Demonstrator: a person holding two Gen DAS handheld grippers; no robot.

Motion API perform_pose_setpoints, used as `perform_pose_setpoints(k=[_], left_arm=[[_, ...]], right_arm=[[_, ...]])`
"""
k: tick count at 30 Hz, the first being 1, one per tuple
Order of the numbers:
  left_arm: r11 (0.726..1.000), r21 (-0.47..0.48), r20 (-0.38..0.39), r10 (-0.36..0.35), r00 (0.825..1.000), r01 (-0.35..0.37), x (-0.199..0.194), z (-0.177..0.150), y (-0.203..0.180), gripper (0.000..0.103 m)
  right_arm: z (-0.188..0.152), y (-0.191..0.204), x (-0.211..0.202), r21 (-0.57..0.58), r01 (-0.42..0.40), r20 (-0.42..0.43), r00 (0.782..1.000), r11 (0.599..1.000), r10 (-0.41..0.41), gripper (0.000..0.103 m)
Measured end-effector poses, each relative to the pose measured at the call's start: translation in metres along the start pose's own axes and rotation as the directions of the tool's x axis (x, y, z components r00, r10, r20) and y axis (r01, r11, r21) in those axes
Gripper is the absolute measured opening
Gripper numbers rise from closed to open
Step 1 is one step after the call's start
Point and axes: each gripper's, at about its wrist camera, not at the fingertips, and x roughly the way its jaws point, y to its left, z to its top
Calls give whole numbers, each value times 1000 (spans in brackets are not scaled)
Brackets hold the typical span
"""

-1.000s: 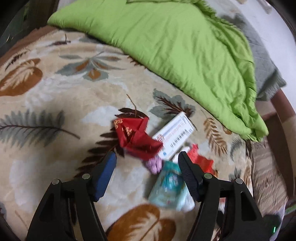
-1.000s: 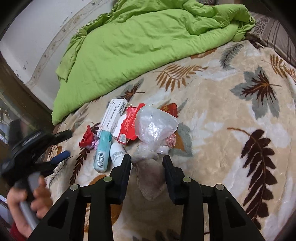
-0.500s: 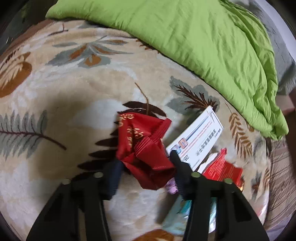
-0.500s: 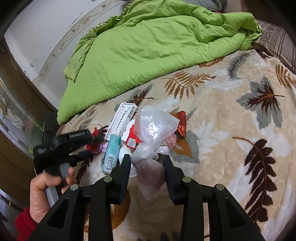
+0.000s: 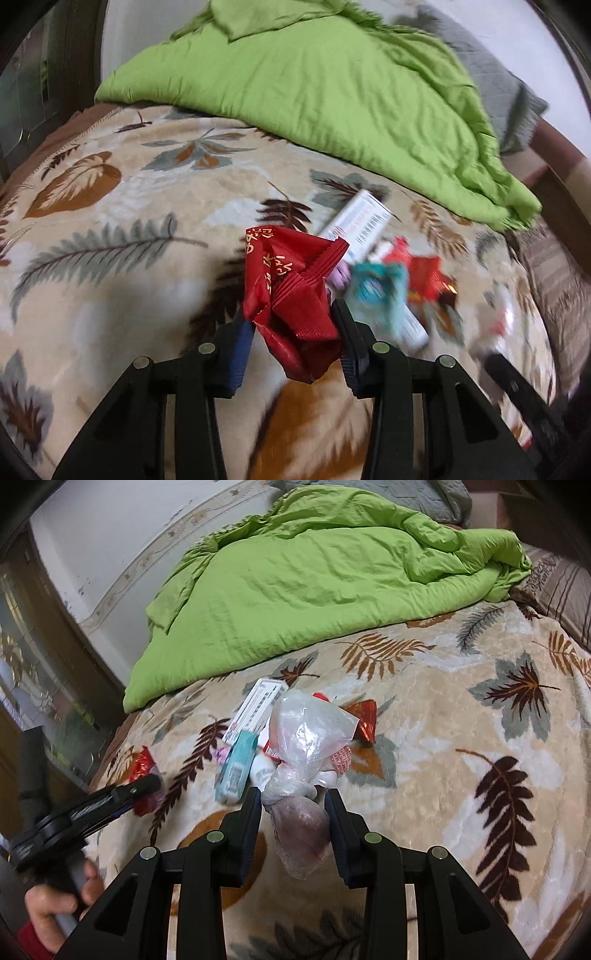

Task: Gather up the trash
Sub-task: 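Hold the red wrapper and clear plastic bag lifted above the bed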

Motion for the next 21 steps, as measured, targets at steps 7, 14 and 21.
perform_pose_setpoints(k=[7,14,21], left_arm=[[999,31,23,-21,1000,20,-43,-55,-4,41],[993,100,104,47,993,-58,-57,-79,-20,41],[977,181,149,87,985,-114,-53,-81,-36,41]], right_arm=[[-26,10,-23,-66,-19,-5,1000,998,19,38],[-37,23,-47,-130,-45,56,997,991,52,38],[-35,21,-38,-113,-41,36,998,993,45,38]])
